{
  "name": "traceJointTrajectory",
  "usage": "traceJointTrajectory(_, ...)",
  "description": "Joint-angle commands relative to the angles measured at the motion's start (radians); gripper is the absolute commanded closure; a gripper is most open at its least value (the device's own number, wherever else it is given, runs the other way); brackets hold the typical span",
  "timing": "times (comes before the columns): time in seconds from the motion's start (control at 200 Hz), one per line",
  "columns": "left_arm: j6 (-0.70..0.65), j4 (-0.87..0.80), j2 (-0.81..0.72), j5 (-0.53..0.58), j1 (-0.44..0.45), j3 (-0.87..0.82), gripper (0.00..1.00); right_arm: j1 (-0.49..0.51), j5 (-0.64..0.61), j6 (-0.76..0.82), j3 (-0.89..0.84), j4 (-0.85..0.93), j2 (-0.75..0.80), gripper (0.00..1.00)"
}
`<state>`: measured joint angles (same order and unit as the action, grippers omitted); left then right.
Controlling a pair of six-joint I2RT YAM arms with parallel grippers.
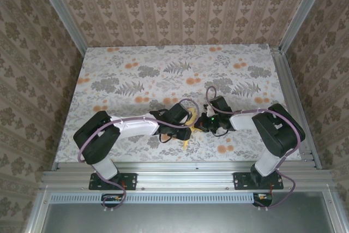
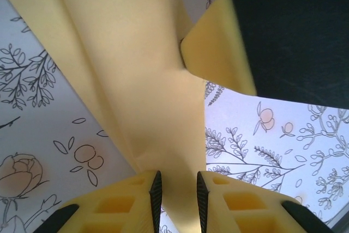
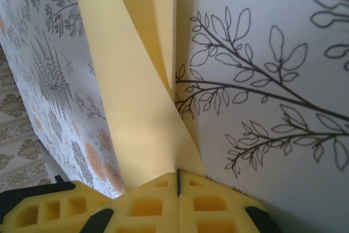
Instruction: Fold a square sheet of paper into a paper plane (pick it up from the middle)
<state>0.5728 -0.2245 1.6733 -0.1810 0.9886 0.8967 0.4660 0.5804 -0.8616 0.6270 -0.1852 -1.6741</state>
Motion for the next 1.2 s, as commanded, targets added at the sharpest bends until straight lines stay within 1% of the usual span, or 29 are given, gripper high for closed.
traceJointTrajectory(0.0, 0.015, -0.009, 0.016, 0.029, -0.003, -0.020, 0.74, 0.006, -0.017, 0.020, 0.009, 0.039, 0.048, 1.00)
traceJointTrajectory(0.1, 0.013, -0.012, 0.016, 0.042, -0.005, -0.021, 0.74, 0.006, -0.020, 0.021, 0.005, 0.050, 0.076, 1.00)
traceJointTrajectory(0.225, 0.013, -0.013, 0.014, 0.053, -0.008, -0.029, 0.74, 0.002, -0.032, 0.028, 0.002, 0.074, 0.122, 0.92)
traceJointTrajectory(0.285, 0.013, -0.009, 0.015, 0.054, -0.010, -0.033, 0.74, 0.002, -0.034, 0.034, 0.002, 0.088, 0.134, 0.90)
traceJointTrajectory(0.465, 0.015, 0.000, 0.012, 0.058, -0.015, -0.043, 0.74, 0.002, -0.031, 0.035, -0.003, 0.087, 0.120, 0.81)
traceJointTrajectory(0.63, 0.014, 0.005, 0.012, 0.053, -0.016, -0.042, 0.74, 0.011, -0.011, 0.038, 0.011, 0.073, 0.084, 0.78)
traceJointTrajectory(0.72, 0.014, 0.010, 0.010, 0.047, -0.020, -0.044, 0.74, 0.014, -0.010, 0.039, 0.010, 0.072, 0.078, 0.75)
traceJointTrajectory(0.975, 0.012, 0.012, 0.009, 0.040, -0.025, -0.044, 0.74, 0.013, -0.093, 0.081, -0.008, 0.184, 0.182, 0.63)
traceJointTrajectory(1.1, 0.012, 0.010, 0.013, 0.037, -0.028, -0.040, 0.74, 0.012, -0.098, 0.078, -0.016, 0.187, 0.201, 0.61)
traceJointTrajectory(1.195, 0.011, 0.013, 0.015, 0.033, -0.028, -0.038, 0.74, 0.018, -0.043, 0.055, -0.017, 0.129, 0.161, 0.63)
